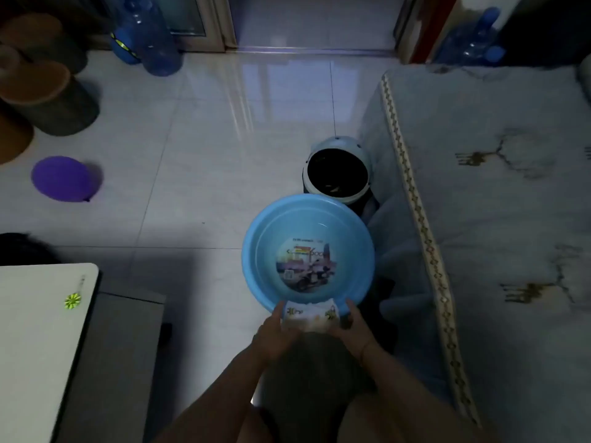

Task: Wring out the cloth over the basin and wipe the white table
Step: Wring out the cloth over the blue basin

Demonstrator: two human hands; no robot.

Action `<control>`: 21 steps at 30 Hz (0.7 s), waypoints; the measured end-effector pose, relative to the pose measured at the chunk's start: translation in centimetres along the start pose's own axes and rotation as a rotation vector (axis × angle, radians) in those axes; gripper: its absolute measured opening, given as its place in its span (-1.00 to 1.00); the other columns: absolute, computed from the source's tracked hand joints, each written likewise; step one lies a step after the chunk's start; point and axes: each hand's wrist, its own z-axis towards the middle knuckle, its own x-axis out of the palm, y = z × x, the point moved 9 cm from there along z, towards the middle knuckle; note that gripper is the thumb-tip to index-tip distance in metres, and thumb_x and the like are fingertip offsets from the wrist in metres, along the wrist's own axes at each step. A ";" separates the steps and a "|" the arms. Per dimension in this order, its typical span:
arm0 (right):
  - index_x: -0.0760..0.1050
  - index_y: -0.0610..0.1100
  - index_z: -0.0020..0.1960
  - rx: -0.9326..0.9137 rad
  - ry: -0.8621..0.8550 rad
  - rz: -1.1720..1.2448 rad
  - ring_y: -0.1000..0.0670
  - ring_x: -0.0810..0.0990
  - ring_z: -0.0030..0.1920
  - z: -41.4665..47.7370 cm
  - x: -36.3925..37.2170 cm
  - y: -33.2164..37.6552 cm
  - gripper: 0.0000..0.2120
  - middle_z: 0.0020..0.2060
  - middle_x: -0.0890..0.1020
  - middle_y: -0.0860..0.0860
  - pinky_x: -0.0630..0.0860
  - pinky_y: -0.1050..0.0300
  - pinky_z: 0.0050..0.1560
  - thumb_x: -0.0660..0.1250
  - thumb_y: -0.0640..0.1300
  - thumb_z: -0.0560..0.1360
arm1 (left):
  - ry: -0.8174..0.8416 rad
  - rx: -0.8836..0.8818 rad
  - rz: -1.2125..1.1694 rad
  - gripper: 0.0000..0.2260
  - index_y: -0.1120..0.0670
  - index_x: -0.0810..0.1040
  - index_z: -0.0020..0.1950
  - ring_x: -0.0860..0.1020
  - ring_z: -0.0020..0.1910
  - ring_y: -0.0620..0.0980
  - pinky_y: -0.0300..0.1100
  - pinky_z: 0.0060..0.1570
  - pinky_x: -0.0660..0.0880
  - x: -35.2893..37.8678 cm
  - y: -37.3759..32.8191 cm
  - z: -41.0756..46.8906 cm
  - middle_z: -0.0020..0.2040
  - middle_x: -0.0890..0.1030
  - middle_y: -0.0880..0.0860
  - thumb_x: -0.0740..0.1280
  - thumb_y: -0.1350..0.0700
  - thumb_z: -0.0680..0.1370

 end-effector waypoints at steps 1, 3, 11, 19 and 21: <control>0.01 -0.10 0.52 0.003 -0.003 0.039 -0.17 0.33 0.39 0.8 0.2 -0.3 -0.28 0.43 0.28 -0.21 0.37 0.04 0.27 0.31 -0.34 0.50 | 0.009 0.000 -0.022 -0.30 -0.03 0.12 0.51 0.45 0.33 0.04 0.06 0.32 0.41 0.3 0.3 0.7 0.39 0.44 0.05 0.38 -0.12 0.46; 0.02 -0.11 0.52 0.016 0.006 0.010 -0.17 0.34 0.39 2.1 0.4 -0.7 -0.28 0.43 0.30 -0.21 0.38 0.06 0.25 0.30 -0.35 0.50 | 0.036 0.026 -0.083 -0.27 0.02 0.18 0.49 0.46 0.32 0.04 0.12 0.30 0.42 0.8 0.2 1.7 0.37 0.46 0.06 0.38 -0.12 0.40; 0.22 -0.04 0.47 0.020 0.009 0.009 -0.13 0.34 0.38 3.7 1.1 -2.1 -0.47 0.42 0.32 -0.13 0.40 -0.04 0.30 0.22 -0.29 0.54 | -0.036 -0.061 -0.009 -0.54 0.08 0.21 0.47 0.40 0.34 0.08 0.08 0.32 0.40 1.5 2.3 3.8 0.39 0.37 0.09 0.24 0.19 0.60; 0.28 -0.18 0.42 -0.159 -0.056 0.002 -0.04 0.37 0.33 -2.9 -0.3 3.9 -0.54 0.35 0.41 -0.14 0.33 0.14 0.30 0.16 -0.39 0.54 | -0.074 -0.028 0.073 -0.70 0.13 0.40 0.35 0.46 0.15 -0.10 -0.56 0.00 0.39 0.0 -2.9 -0.3 0.28 0.50 0.09 0.20 0.23 0.62; 0.23 -0.17 0.45 -0.194 -0.062 -0.013 -0.02 0.37 0.32 -5.4 -0.7 6.2 -0.51 0.35 0.40 -0.09 0.33 0.23 0.23 0.17 -0.37 0.55 | -0.134 0.009 0.069 -0.66 0.09 0.37 0.40 0.48 0.23 -0.04 -0.38 0.15 0.43 -1.5 -5.6 -2.7 0.32 0.49 0.08 0.20 0.22 0.62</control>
